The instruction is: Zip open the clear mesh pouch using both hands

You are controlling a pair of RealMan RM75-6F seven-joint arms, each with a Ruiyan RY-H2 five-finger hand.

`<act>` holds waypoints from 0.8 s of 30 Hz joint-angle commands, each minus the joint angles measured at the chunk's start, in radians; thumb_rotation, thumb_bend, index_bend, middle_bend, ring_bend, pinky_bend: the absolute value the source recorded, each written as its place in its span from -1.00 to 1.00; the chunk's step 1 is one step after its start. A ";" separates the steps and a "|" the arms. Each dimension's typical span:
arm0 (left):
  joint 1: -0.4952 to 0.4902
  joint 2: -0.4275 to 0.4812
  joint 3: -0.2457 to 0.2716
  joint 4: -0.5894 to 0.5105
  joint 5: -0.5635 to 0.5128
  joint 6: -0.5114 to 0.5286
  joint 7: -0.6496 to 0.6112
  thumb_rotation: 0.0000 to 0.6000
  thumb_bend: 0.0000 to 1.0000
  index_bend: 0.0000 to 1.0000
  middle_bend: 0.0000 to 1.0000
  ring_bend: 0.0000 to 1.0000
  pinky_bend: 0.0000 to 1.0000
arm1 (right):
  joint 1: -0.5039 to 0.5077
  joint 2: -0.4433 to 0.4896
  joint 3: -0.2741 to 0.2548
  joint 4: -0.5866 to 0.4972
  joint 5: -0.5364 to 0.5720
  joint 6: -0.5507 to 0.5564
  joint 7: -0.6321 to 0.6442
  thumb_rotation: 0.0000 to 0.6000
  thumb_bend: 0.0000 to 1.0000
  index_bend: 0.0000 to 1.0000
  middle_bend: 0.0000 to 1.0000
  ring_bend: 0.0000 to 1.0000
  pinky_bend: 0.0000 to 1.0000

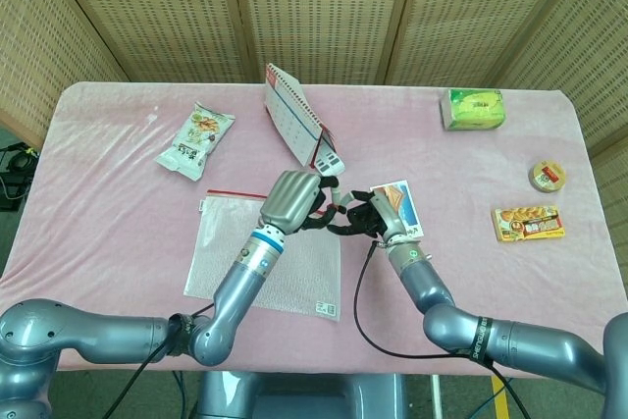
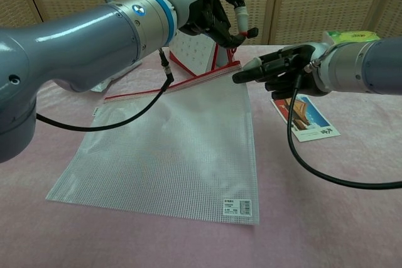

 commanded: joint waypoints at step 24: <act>0.029 0.014 -0.018 -0.005 -0.027 -0.011 -0.037 1.00 0.77 0.76 0.95 0.90 1.00 | -0.096 0.038 0.056 -0.049 -0.105 -0.055 0.042 1.00 0.51 0.60 1.00 0.98 1.00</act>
